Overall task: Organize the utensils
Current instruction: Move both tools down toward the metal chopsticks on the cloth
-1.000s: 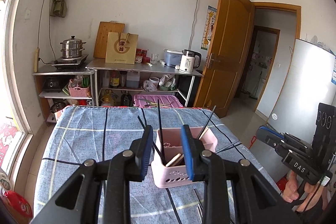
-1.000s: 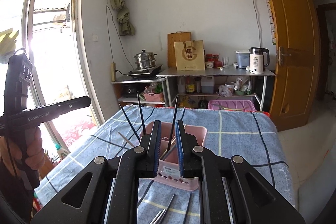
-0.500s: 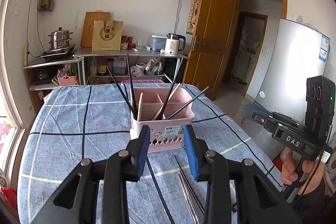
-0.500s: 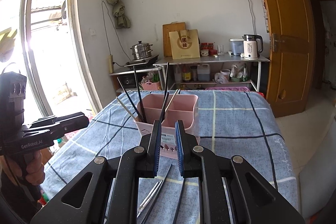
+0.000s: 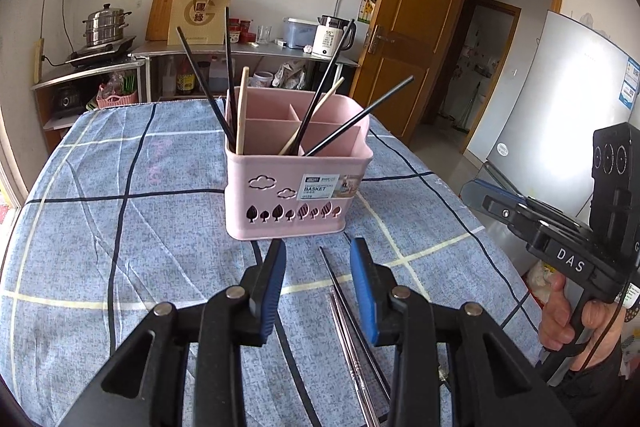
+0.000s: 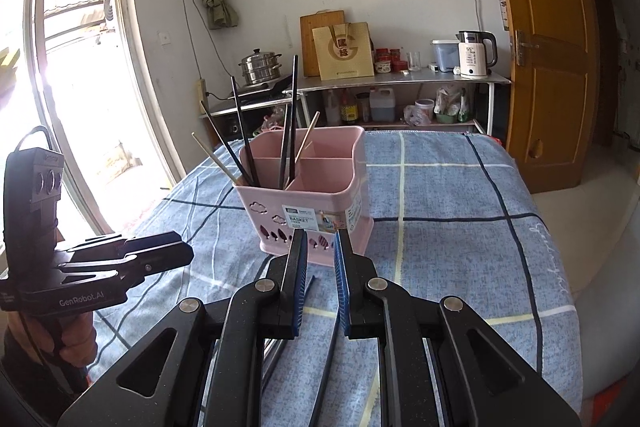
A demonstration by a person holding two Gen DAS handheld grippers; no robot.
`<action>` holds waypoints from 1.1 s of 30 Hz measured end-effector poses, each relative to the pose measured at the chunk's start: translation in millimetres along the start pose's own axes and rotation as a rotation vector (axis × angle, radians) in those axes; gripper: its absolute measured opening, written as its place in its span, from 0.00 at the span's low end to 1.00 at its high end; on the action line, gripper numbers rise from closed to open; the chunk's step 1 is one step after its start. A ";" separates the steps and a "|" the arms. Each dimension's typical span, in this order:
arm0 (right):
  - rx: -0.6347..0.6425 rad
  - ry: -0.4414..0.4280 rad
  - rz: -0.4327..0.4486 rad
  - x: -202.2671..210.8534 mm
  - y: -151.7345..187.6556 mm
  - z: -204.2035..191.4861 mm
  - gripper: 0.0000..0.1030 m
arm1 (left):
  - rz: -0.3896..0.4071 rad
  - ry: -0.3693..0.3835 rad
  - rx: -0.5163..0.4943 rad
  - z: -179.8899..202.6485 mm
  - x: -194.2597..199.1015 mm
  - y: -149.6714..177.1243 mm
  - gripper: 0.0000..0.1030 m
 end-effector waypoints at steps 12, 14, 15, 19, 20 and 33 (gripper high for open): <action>0.008 0.022 -0.235 -72.0 62.3 9.2 0.13 | -0.115 0.020 0.047 -6.6 -43.5 20.5 0.34; 0.010 0.029 -0.271 -82.4 71.7 10.8 0.13 | -0.132 0.028 0.052 -6.4 -50.6 22.7 0.34; 0.010 0.032 -0.287 -86.8 75.7 12.4 0.13 | -0.142 0.028 0.053 -6.4 -55.0 23.7 0.34; 0.015 0.041 -0.327 -97.5 87.1 16.5 0.13 | -0.176 0.037 0.049 -3.9 -70.6 28.3 0.34; 0.017 0.042 -0.334 -98.9 89.1 16.6 0.13 | -0.188 0.039 0.050 -3.7 -75.3 29.6 0.34; 0.045 0.073 -0.355 -88.2 99.7 30.4 0.09 | -0.300 0.036 0.053 6.8 -128.4 42.2 0.34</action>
Point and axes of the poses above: each gripper's, at about its wrist camera, not at the fingertips, and x roughly against the way its jaws point, z to its right, y to its underside, the point moved 8 cm from there along -x, roughly the way its jaws point, and after that the axes turned 4 degrees about y, right-handed, at the moved point
